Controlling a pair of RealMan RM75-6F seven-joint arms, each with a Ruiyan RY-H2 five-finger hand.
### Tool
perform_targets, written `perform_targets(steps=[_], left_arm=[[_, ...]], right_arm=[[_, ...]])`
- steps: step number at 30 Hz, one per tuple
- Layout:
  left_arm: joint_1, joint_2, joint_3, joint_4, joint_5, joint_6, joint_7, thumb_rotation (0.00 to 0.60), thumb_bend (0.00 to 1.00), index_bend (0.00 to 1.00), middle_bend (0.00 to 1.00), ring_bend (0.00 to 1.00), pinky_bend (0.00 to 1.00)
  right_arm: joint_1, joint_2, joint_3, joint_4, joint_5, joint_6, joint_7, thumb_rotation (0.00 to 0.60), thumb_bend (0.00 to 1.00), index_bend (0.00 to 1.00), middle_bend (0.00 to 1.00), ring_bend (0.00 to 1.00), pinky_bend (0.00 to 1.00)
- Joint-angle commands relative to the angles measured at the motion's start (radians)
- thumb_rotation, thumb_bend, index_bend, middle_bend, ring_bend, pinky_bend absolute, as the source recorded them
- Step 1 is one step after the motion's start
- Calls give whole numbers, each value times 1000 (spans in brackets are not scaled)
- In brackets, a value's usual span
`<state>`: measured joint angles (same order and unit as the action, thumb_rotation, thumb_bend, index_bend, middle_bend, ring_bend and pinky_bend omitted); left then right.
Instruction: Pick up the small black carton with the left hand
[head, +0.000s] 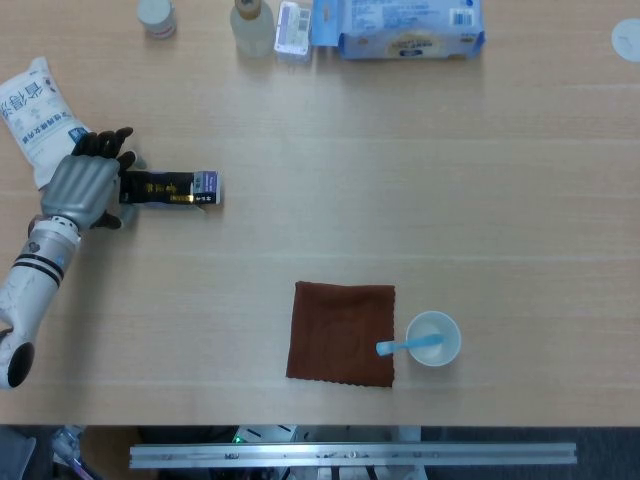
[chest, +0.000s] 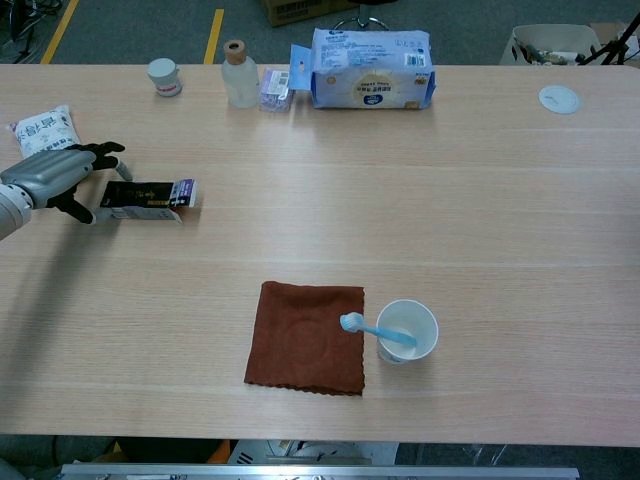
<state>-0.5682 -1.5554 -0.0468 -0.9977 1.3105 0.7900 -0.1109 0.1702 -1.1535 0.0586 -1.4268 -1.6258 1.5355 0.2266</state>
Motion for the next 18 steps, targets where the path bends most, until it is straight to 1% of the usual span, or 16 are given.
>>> perform_targets(steps=[1,11,18], left_arm=[[1,-1,0,1,0,2,0,600,350,261,0,0,0],[10,2,-3,-5,11,35,5,600,358,359,0,0,0],[15,13,2,-17,26,65,41,600,358,382,0,0,0]], right_arm=[[1,-1,0,1,1,-2,-1,600,191,104,121,88,183],[2,-4,1,3,2,-3,1,600,191,104,121,89,183],[2,-4,1,3,1,0,4,600,191,104,121,89,183]])
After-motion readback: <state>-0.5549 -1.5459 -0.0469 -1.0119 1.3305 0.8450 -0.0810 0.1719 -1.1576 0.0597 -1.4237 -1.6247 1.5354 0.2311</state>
